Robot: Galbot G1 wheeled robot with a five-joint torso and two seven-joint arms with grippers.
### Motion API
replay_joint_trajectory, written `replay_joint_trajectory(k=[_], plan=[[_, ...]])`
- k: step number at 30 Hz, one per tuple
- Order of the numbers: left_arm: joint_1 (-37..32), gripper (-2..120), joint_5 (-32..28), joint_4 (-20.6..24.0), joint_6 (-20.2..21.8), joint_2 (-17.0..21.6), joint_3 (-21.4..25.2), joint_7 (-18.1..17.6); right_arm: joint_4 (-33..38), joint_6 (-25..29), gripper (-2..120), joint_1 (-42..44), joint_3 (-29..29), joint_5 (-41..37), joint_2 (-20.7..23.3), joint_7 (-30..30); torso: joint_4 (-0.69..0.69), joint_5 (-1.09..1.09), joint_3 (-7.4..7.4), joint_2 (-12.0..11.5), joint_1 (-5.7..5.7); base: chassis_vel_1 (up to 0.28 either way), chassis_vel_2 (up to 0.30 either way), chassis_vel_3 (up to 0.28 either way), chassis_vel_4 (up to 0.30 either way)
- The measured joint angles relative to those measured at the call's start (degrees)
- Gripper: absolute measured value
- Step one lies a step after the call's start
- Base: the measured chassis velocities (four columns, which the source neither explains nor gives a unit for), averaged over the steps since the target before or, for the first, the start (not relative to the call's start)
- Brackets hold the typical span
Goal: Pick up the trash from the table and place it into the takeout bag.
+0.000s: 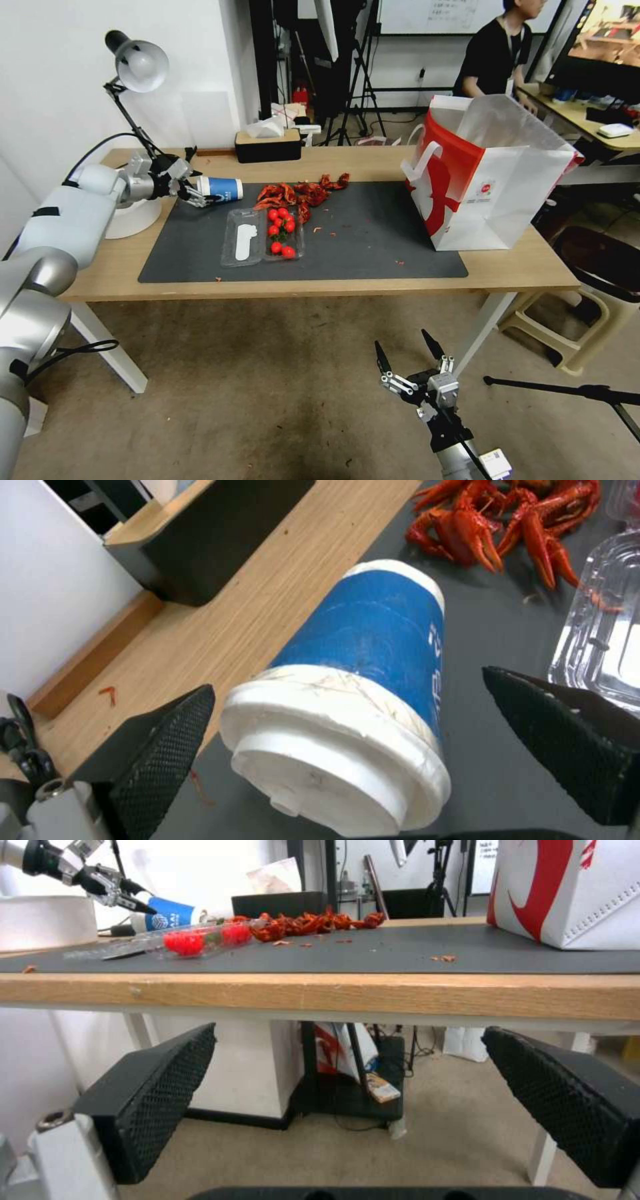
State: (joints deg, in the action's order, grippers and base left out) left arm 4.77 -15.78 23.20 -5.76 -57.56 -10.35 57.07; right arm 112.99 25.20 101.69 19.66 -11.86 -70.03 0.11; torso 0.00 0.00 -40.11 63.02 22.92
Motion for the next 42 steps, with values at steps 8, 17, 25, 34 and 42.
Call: replay_joint_trajectory(k=[8, 17, 25, 34, 42], plan=[[-0.2, 100, 0.6, -0.3, -0.4, -0.3, -0.1, -0.9, 0.0, 0.0, 100, -0.1, -0.1, 0.1, -0.1, 0.0, 0.01, 0.0, 0.0, 0.0, 0.0, 0.0, 0.0, 0.0, 0.0], [-0.4, 100, 0.9, -0.8, -0.8, -1.0, 0.0, -1.4, -0.1, 0.0, 100, -0.1, -0.1, 0.1, 0.0, 0.0, 0.0, 0.0, 0.0, 0.0, 0.0, 0.0, 0.0, 0.0, 0.0], [-1.3, 100, 2.9, -0.6, -1.0, -1.1, 0.1, -1.5, -0.2, 0.0, 100, -0.4, -0.2, -0.1, -0.1, 0.0, 0.01, 0.0, 0.0, 0.0, 0.0, 0.0, 0.0, 0.0, 0.0], [-1.9, 76, 2.6, -0.4, -0.8, -1.3, 0.4, -1.6, -0.3, -0.1, 100, -0.4, -0.2, -0.1, -0.1, -0.1, 0.01, 0.01, 0.0, 0.0, 0.0, 0.0, 0.0, 0.0, 0.0], [-2.7, 65, 1.7, 0.5, -0.8, -1.0, 0.7, -1.8, -0.2, -0.3, 100, -0.6, -0.4, 0.1, -0.1, -0.1, 0.01, 0.0, 0.01, 0.0, 0.0, 0.0, 0.0, 0.0, 0.0]])
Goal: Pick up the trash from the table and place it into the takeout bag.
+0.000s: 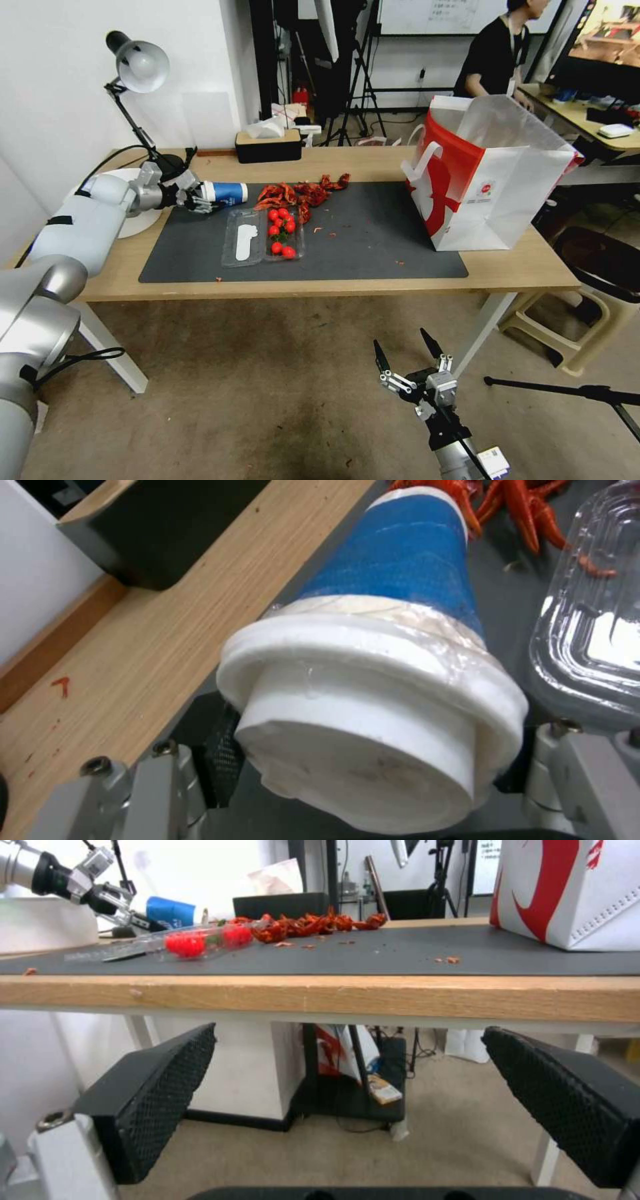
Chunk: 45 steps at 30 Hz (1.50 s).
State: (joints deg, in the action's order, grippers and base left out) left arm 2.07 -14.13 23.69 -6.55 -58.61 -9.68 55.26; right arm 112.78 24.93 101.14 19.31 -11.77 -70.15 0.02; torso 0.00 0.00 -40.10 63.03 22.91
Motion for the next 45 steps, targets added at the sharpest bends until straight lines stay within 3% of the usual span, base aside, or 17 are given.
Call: replay_joint_trajectory(k=[6, 8, 10, 23, 32, 34, 43, 45], plan=[[-0.3, 65, -2.5, 2.9, -0.2, 1.1, 0.2, 1.1, 0.0, -0.1, 100, 0.0, 0.0, 0.0, 0.0, 0.0, -0.01, -0.04, -0.02, 0.0, 0.01, 0.0, 0.0, 0.0, 0.0], [0.3, 65, -5.5, 5.9, -1.0, 1.3, 0.3, 3.3, 0.3, -0.2, 100, -0.1, 0.0, 0.1, 0.1, 0.0, 0.0, -0.02, -0.01, 0.0, 0.0, 0.0, 0.0, 0.0, 0.0], [0.5, 65, -5.7, 6.2, -1.1, 1.3, 0.3, 3.6, 0.3, -0.2, 100, -0.1, 0.0, 0.1, 0.1, 0.0, 0.0, -0.02, -0.01, 0.0, 0.0, 0.0, 0.0, 0.0, 0.0], [5.4, 65, -10.1, 10.0, -1.2, -2.5, -1.5, 6.3, 0.7, -0.2, 100, 0.2, 0.3, 0.1, 0.0, -0.1, 0.0, 0.01, -0.01, 0.0, 0.01, 0.0, 0.0, 0.0, 0.0], [12.7, 65, -13.7, 12.0, 1.6, -12.6, -4.6, 5.7, 0.7, -0.1, 100, 0.3, 0.4, 0.3, -0.9, -0.2, -0.03, 0.02, -0.01, 0.0, 0.01, 0.0, 0.0, 0.0, 0.0], [14.5, 65, -15.3, 12.0, 3.1, -15.8, -5.2, 4.4, 0.7, 0.0, 100, 0.4, 0.6, 0.3, -1.0, -0.2, -0.01, 0.01, -0.01, 0.0, 0.01, 0.0, 0.0, 0.0, 0.0], [18.1, 65, -20.5, 14.0, 6.6, -21.9, -9.3, -0.2, 0.5, 0.0, 100, 0.0, 0.8, 0.3, -1.5, -0.3, 0.02, -0.01, -0.01, 0.0, 0.01, 0.0, 0.0, 0.0, 0.0], [19.1, 65, -21.3, 15.4, 7.4, -25.5, -10.8, -1.2, 0.5, 0.0, 100, -0.1, 0.7, 0.3, -1.8, -0.3, -0.01, 0.01, -0.01, 0.0, 0.01, 0.0, 0.0, 0.0, 0.0]])
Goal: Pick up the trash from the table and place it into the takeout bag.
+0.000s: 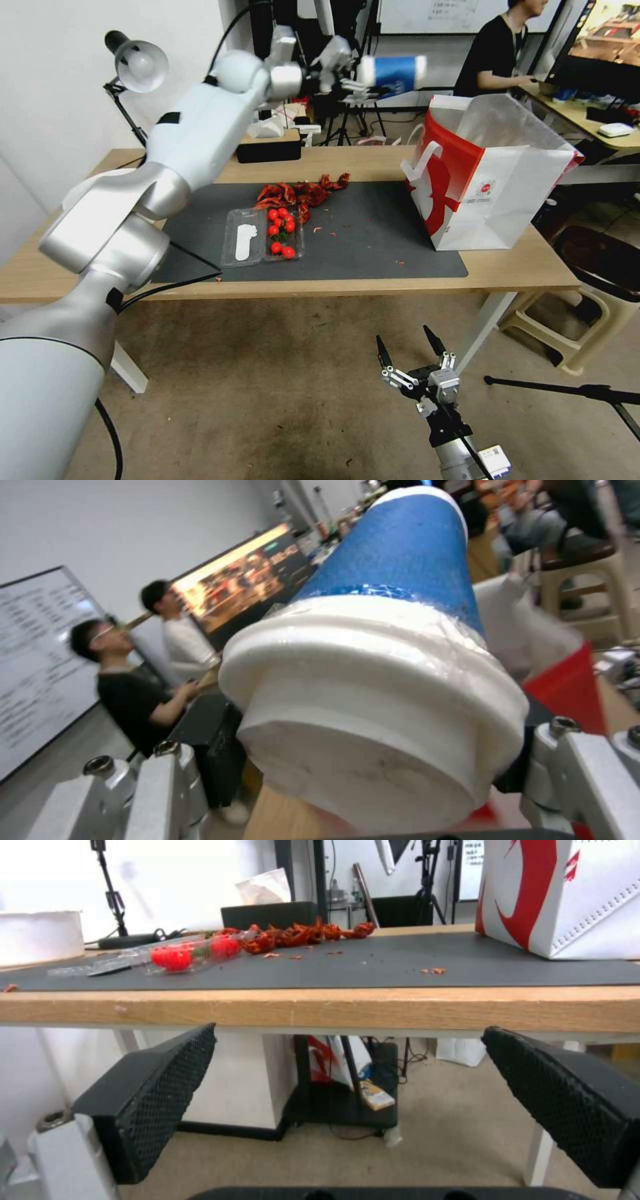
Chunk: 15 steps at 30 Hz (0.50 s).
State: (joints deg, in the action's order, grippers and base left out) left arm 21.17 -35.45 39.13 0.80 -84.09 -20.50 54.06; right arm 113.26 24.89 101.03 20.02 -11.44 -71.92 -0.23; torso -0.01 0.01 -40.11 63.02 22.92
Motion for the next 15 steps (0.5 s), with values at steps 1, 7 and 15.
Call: replay_joint_trajectory(k=[1, 7, 15], plan=[[0.2, 65, -0.3, 0.6, 0.3, -0.9, -0.3, -0.2, 0.1, 0.0, 100, 0.0, 0.1, 0.0, -0.1, 0.0, -0.01, 0.01, 0.0, 0.0, 0.0, 0.0, 0.0, 0.0, 0.0], [1.7, 65, -1.2, 0.7, 1.3, -6.4, -2.1, -2.0, 0.4, 0.0, 100, 0.2, 0.7, -0.2, -0.2, 0.0, 0.02, 0.0, 0.0, 0.0, 0.0, 0.0, 0.0, 0.0, 0.0], [2.7, 64, 2.3, -3.5, 3.0, -8.5, -4.1, -8.7, 0.4, 0.6, 100, 0.6, 0.8, -0.2, -0.9, 0.1, 0.04, -0.04, 0.0, 0.0, 0.0, 0.0, 0.0, 0.0, 0.0]])
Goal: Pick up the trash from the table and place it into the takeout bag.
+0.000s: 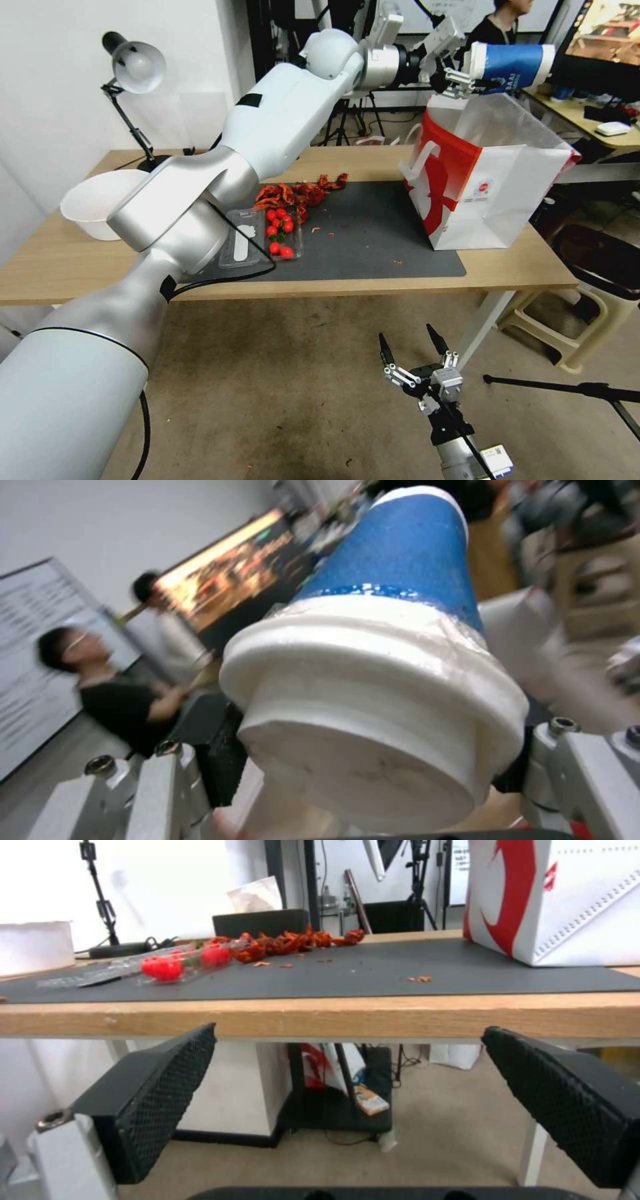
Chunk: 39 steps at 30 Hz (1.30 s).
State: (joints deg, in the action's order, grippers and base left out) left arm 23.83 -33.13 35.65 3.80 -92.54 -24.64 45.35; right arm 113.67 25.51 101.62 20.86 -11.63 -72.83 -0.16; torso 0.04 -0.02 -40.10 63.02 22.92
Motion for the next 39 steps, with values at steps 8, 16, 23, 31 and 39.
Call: replay_joint_trajectory(k=[8, 16, 23, 31, 39], plan=[[-0.6, 64, 5.3, -0.2, -0.8, 0.1, -3.1, -3.4, 0.0, 0.7, 100, 0.6, 0.7, -0.3, 0.4, 0.0, -0.05, 0.03, 0.0, 0.0, 0.0, 0.0, 0.0, 0.0, 0.0], [-0.3, 64, 7.0, -0.2, -0.1, 0.3, -4.2, -5.3, -0.2, 0.8, 100, 0.5, 0.5, -0.4, 0.4, 0.1, -0.03, 0.02, 0.0, 0.0, 0.0, 0.0, 0.0, 0.0, 0.0], [-0.2, 64, 9.8, 1.0, -0.5, 0.3, -5.8, -5.4, -0.2, 0.9, 100, 0.5, 0.6, -0.6, 0.7, 0.1, -0.05, 0.02, 0.0, 0.0, -0.01, 0.0, 0.0, 0.0, 0.0], [0.4, 64, 11.2, 1.4, -1.3, 0.4, -6.7, -4.3, -0.3, 1.0, 100, 0.4, 0.6, -0.7, 0.6, 0.1, -0.03, 0.02, 0.0, 0.0, 0.0, 0.0, 0.0, 0.0, 0.0], [1.0, 64, 11.5, 1.5, -2.0, 0.4, -7.8, -2.8, -0.3, 1.1, 100, 0.4, 0.5, -0.7, 0.6, 0.2, -0.04, 0.02, 0.0, 0.0, 0.0, 0.0, 0.0, 0.0, 0.0]])
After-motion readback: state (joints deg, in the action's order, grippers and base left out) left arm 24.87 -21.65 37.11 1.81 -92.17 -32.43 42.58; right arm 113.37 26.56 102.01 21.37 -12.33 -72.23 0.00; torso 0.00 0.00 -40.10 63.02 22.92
